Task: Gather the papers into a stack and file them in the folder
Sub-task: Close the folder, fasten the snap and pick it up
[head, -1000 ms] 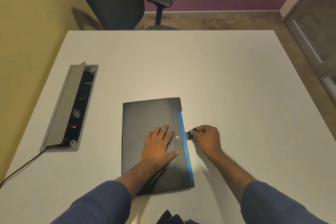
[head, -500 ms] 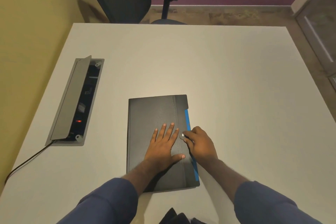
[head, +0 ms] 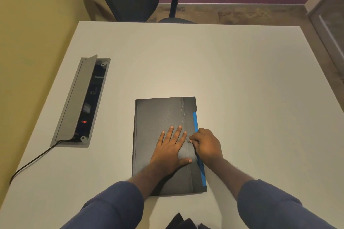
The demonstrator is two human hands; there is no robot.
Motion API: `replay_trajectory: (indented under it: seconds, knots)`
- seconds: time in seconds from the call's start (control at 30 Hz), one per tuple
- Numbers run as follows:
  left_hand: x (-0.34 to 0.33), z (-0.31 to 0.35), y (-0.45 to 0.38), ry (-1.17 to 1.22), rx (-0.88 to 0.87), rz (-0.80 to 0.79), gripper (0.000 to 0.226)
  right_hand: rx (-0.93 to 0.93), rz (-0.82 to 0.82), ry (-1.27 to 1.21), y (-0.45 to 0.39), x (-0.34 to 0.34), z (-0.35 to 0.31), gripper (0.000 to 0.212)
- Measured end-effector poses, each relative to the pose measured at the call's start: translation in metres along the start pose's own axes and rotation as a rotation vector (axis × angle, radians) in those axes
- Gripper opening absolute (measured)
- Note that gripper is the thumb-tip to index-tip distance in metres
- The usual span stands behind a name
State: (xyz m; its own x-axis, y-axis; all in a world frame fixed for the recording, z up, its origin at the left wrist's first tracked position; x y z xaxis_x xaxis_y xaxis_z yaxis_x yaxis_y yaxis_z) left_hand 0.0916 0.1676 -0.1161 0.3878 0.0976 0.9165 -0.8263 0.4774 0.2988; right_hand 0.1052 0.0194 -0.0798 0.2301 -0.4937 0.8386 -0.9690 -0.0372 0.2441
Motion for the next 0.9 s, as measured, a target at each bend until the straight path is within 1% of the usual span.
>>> replay_trajectory:
  seconds: [0.17, 0.4, 0.5, 0.57, 0.67, 0.73, 0.77, 0.83, 0.9]
  knots:
    - [-0.004, -0.001, -0.001, -0.001, 0.001, -0.001, 0.096, -0.041, -0.032, -0.111, -0.008, 0.005, 0.004, 0.022]
    - [-0.001, -0.001, -0.001, 0.028, 0.009, -0.025, 0.095, -0.077, -0.06, 0.0, -0.011, 0.002, 0.001, 0.022]
    - [0.009, -0.001, 0.001, 0.057, 0.012, -0.022, 0.093, -0.122, 0.001, -0.092, -0.002, 0.004, 0.001, 0.022]
    - [0.02, -0.007, 0.008, 0.077, 0.052, 0.032, 0.09, -0.168, 0.071, -0.165, 0.012, 0.004, 0.004, 0.027]
    - [0.038, -0.028, 0.031, 0.103, 0.193, 0.194, 0.083, -0.304, 0.172, -0.252, 0.037, 0.003, 0.016, 0.039]
    - [0.045, -0.046, 0.053, 0.12, 0.343, 0.297, 0.082, -0.428, 0.145, -0.278, 0.052, -0.003, 0.022, 0.052]
    - [0.046, -0.055, 0.064, 0.13, 0.447, 0.321, 0.084, -0.472, 0.116, -0.277, 0.057, -0.008, 0.022, 0.056]
    - [0.043, -0.068, 0.083, 0.182, 0.667, 0.296, 0.087, -0.496, 0.071, -0.268, 0.063, -0.014, 0.017, 0.053]
    - [0.039, -0.071, 0.094, 0.266, 0.8, 0.249, 0.086, -0.479, 0.064, -0.289, 0.065, -0.016, 0.008, 0.045]
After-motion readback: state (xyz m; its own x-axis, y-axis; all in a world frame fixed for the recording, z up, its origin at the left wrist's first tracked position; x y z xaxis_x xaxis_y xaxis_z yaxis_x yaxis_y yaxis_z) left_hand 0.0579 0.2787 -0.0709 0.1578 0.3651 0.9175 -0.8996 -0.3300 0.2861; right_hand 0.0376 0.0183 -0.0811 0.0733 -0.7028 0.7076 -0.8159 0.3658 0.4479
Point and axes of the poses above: each hand's wrist, its own y-axis away from the middle knuckle, its own x-axis out of the back of the hand, z = x × y, the point moved 5 cm from there along -y, towards the middle knuckle, and after that the axes turned 1 degree about y, right-handed, at the moved point
